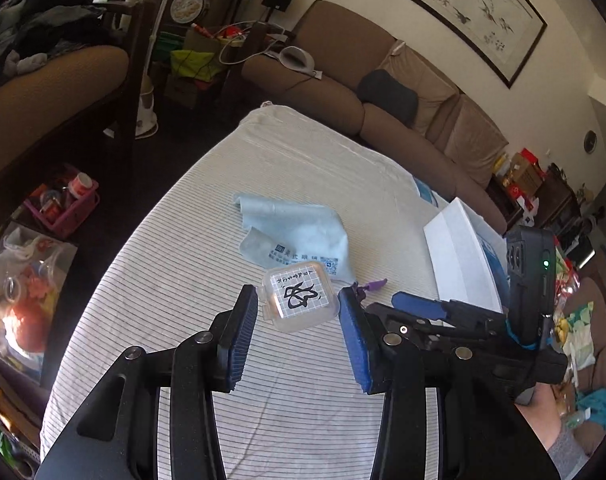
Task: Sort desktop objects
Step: 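Grasp the purple eyelash curler with the right tool while the left tool holds the box, then carry the box with the left tool and the curler with the right tool over the tray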
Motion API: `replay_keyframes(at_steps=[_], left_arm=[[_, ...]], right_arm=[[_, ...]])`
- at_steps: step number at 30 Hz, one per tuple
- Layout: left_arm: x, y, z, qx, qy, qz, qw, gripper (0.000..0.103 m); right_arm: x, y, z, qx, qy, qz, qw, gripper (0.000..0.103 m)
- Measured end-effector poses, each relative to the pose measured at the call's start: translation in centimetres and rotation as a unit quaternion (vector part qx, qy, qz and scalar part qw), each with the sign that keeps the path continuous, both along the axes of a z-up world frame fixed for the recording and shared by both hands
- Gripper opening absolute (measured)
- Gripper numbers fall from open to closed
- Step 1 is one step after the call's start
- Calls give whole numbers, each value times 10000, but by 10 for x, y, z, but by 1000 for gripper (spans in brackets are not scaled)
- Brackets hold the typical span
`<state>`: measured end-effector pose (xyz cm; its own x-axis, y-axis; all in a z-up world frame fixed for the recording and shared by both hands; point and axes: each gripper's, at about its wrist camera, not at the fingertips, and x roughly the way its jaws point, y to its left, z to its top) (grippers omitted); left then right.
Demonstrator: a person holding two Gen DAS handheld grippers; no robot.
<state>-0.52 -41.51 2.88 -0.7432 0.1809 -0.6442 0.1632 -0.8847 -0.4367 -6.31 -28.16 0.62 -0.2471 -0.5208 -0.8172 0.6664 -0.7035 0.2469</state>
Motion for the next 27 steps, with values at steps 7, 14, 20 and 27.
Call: replay_keyframes(at_steps=[7,14,20,27], left_arm=[[-2,4,6,-23,81,-106,9999,43],[-4,4,4,-18,39,-136,9999,43],[-6,9,4,-83,49,-220,9997,43],[-6,31,14,-218,195,-493,9984,43]], right_arm=[[-16,-13,-33,25,-346,-726,9968,57],[-28,-19,-48,297,-188,-767,9964,47],[-23,-6,-33,-32,-152,-691,9975,46],[14,26,38,-527,409,-425,9969,46]])
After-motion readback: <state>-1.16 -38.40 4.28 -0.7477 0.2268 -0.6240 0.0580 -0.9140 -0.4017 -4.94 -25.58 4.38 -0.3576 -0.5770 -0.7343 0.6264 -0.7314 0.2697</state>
